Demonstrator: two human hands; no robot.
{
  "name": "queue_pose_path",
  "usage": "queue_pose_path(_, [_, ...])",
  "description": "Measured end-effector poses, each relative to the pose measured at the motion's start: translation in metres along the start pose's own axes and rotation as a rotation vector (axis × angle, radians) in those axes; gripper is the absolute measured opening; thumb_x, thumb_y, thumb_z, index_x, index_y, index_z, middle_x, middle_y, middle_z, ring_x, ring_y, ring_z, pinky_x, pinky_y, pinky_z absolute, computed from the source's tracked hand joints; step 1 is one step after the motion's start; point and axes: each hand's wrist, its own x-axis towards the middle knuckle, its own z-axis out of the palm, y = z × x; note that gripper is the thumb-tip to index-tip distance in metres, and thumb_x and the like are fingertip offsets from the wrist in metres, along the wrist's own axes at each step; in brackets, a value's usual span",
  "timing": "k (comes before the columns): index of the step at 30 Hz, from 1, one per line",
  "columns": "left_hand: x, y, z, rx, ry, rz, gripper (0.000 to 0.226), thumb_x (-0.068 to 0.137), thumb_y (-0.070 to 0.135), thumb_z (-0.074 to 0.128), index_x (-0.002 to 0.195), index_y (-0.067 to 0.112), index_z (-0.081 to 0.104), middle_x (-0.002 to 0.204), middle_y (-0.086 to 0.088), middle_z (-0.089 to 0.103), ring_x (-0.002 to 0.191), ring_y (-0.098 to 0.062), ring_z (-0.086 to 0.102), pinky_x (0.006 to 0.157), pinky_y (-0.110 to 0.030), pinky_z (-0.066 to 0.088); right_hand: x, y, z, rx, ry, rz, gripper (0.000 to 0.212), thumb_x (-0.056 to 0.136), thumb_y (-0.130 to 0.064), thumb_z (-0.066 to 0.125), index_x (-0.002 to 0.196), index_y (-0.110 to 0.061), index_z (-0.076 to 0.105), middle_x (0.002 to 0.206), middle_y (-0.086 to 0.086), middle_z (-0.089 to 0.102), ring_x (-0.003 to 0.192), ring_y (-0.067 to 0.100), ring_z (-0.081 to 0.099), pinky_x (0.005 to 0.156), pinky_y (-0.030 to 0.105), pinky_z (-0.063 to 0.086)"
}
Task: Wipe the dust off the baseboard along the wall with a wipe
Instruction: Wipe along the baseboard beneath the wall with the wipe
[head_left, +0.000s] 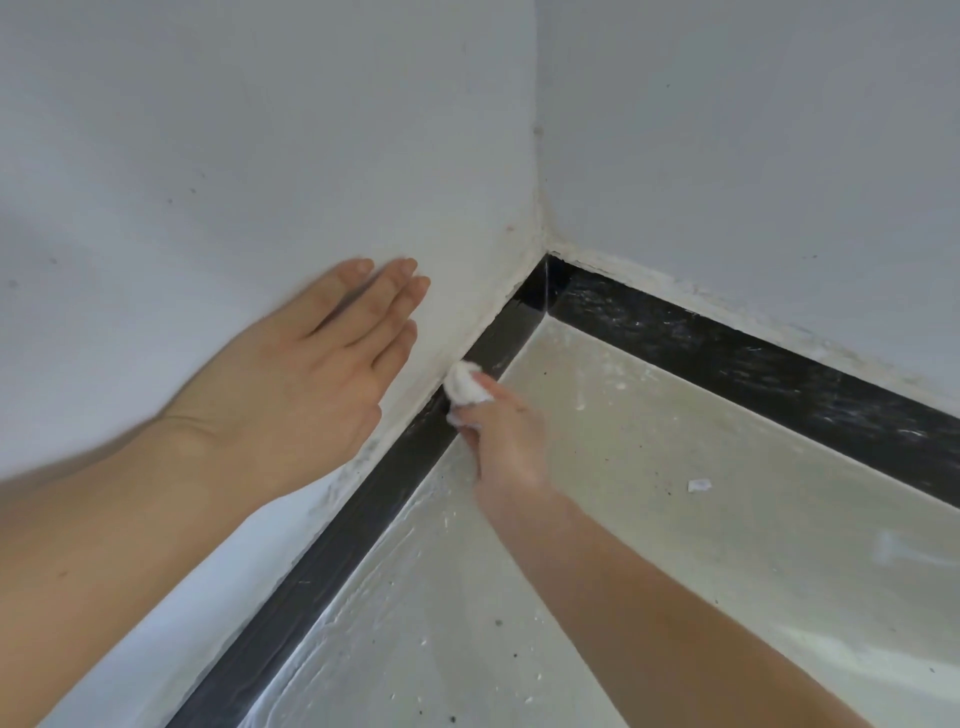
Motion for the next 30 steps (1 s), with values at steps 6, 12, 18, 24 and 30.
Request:
queue_pose_path(6, [-0.002, -0.001, 0.001, -0.029, 0.015, -0.003, 0.060, 0.084, 0.030, 0.039, 0.133, -0.003, 0.052, 0.150, -0.023, 0.031, 0.142, -0.037, 0.023, 0.118, -0.047, 0.009, -0.001, -0.018, -0.026, -0.260, -0.209, 0.041, 0.038, 0.077, 0.018, 0.051, 0.094, -0.011, 0.069, 0.091, 0.007, 0.067, 0.091, 0.025, 0.063, 0.078, 0.033, 0.054])
queue_pose_path(12, [-0.001, -0.001, 0.003, -0.033, 0.020, 0.000, 0.058, 0.086, 0.029, 0.037, 0.133, -0.001, 0.053, 0.149, -0.022, 0.034, 0.141, -0.037, 0.027, 0.117, -0.047, 0.011, 0.050, -0.061, -0.021, 0.067, 0.137, -0.148, 0.046, 0.081, 0.012, 0.055, 0.121, -0.011, 0.064, 0.103, 0.005, 0.068, 0.089, 0.017, 0.064, 0.095, 0.031, 0.050])
queue_pose_path(18, [0.000, 0.000, 0.000, 0.015, 0.017, 0.023, 0.060, 0.088, 0.032, 0.031, 0.137, 0.002, 0.049, 0.152, -0.021, 0.029, 0.143, -0.037, 0.023, 0.117, -0.047, 0.011, 0.016, -0.014, -0.007, -0.026, 0.106, -0.181, 0.031, 0.088, 0.003, 0.050, 0.097, -0.023, 0.063, 0.085, -0.001, 0.058, 0.082, 0.018, 0.056, 0.073, 0.032, 0.047])
queue_pose_path(24, [0.002, 0.000, 0.002, -0.040, 0.071, -0.002, 0.057, 0.085, 0.027, 0.037, 0.131, -0.001, 0.056, 0.149, -0.021, 0.035, 0.141, -0.036, 0.028, 0.115, -0.047, 0.018, -0.036, 0.034, -0.009, -0.118, -0.011, 0.007, 0.035, 0.081, 0.009, 0.057, 0.083, -0.024, 0.068, 0.078, -0.002, 0.065, 0.069, 0.009, 0.060, 0.071, 0.028, 0.054])
queue_pose_path(30, [-0.001, -0.001, 0.000, -0.038, 0.035, 0.020, 0.055, 0.088, 0.022, 0.032, 0.132, -0.001, 0.054, 0.150, -0.022, 0.034, 0.142, -0.036, 0.026, 0.116, -0.047, 0.016, -0.039, 0.005, -0.023, -0.006, 0.016, 0.078, 0.031, 0.080, 0.012, 0.059, 0.076, -0.017, 0.068, 0.071, -0.001, 0.068, 0.066, 0.008, 0.064, 0.081, 0.027, 0.055])
